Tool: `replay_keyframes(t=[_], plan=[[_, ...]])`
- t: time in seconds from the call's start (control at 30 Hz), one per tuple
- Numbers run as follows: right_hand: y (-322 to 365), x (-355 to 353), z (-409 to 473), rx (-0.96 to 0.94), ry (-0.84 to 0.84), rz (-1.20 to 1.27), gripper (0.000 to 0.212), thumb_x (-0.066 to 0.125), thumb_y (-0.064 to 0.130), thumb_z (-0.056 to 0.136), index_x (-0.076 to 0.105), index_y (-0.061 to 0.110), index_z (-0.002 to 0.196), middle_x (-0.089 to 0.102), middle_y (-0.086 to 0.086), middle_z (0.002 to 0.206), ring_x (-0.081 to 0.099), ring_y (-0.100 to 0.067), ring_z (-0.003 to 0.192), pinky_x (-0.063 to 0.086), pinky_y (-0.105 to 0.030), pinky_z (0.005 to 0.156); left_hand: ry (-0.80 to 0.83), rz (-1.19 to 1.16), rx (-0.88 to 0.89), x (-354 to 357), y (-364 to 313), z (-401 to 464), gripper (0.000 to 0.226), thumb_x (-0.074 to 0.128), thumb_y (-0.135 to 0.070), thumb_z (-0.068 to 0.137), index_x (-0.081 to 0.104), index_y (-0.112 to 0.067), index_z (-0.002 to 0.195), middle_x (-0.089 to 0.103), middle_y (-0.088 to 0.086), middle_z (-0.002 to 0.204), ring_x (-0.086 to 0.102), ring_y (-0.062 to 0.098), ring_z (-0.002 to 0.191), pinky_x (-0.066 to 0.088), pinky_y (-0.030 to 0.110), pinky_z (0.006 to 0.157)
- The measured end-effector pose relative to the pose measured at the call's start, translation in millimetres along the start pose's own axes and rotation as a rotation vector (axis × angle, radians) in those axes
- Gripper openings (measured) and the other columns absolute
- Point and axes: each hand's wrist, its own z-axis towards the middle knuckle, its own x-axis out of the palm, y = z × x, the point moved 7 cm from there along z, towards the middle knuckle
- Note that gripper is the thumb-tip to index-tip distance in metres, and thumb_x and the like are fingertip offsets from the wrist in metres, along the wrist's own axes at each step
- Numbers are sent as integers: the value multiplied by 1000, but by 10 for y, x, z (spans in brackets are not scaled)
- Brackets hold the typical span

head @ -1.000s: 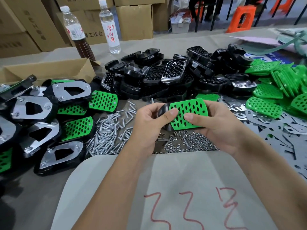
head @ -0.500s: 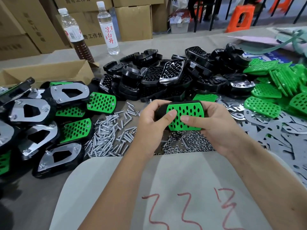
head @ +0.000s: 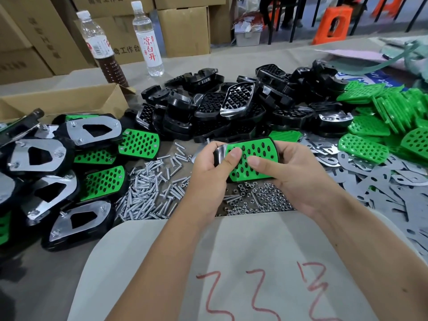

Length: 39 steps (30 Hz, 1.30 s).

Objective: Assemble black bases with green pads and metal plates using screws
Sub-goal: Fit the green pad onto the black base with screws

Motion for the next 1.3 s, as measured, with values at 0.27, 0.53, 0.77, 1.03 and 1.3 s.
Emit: replay_keyframes(t=[0.27,0.53,0.77,1.03,1.3], plan=[[15,-79,21,-85,-13,-15,41,72,8,83,67,-5,121,76,-24,108,75,-31,91,61,-31,67,-119,-14,-4,-70,-36,14,22,63,-16,103,61,3,115,69,30,117,70,40,102,58,58,90],[-52,-101,35,-7,33,27,33,61,12,94,67,-1,124,76,-19,117,75,-31,107,62,-33,82,-136,23,20,-80,-32,5,18,67,-22,100,65,-7,110,74,20,112,71,39,109,55,63,98],[-11,-220,18,-34,-142,-104,26,49,4,107,66,-5,124,77,-20,110,77,-34,99,65,-40,80,24,182,5,-23,-24,10,33,78,-22,91,60,-12,117,76,5,112,74,19,106,61,37,86],[-28,-197,28,67,-12,-6,30,43,8,109,66,-1,126,75,-18,118,74,-34,109,64,-33,77,45,135,-19,-23,-57,2,32,69,2,95,53,1,123,72,20,116,67,22,83,57,34,64],[0,-163,25,-47,-14,-127,31,47,-4,106,63,4,131,77,-16,110,77,-31,86,63,-32,76,11,16,-35,-62,-20,33,30,70,2,94,56,-3,120,75,15,114,68,21,90,50,25,57]])
